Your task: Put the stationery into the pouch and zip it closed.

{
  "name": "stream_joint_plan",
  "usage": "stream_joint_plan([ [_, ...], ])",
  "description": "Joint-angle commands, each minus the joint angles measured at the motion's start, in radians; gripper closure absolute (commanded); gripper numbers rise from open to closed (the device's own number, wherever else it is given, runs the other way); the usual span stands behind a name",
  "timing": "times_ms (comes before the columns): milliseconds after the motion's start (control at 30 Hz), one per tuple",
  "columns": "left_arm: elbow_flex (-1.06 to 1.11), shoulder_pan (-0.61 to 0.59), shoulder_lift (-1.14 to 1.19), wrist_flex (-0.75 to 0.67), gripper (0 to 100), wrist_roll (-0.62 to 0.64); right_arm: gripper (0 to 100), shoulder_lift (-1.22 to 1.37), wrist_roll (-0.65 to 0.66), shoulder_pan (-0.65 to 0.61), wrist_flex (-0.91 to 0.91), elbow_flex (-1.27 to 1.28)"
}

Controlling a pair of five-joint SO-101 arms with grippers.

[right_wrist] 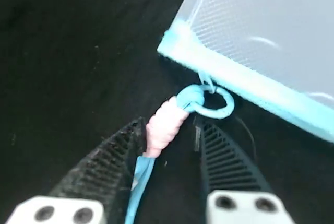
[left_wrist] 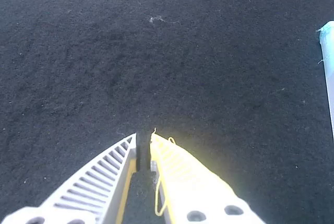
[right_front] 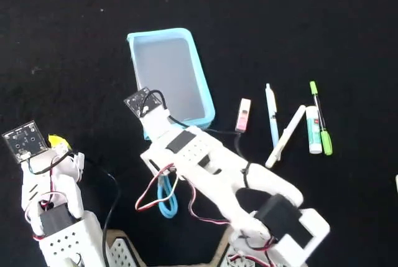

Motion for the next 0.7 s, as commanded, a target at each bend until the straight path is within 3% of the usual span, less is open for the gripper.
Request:
stream_joint_plan([
  [0,0.007,-0.012,-0.002,-0.018,94,0.008,83.8,0.01,-0.075,-0.009,-0.032,-0.012],
  [400,0.007,-0.012,-0.002,-0.017,94,0.008,84.4,0.047,-0.087,-0.012,0.127,-0.051],
  [567,0.007,-0.012,-0.002,-0.015,94,0.008,99.2,0.054,0.064,0.028,0.175,-0.056],
  [667,0.007,-0.012,-0.002,-0.015,94,0.008,99.1,0.019,0.16,0.114,0.238,-0.059],
])
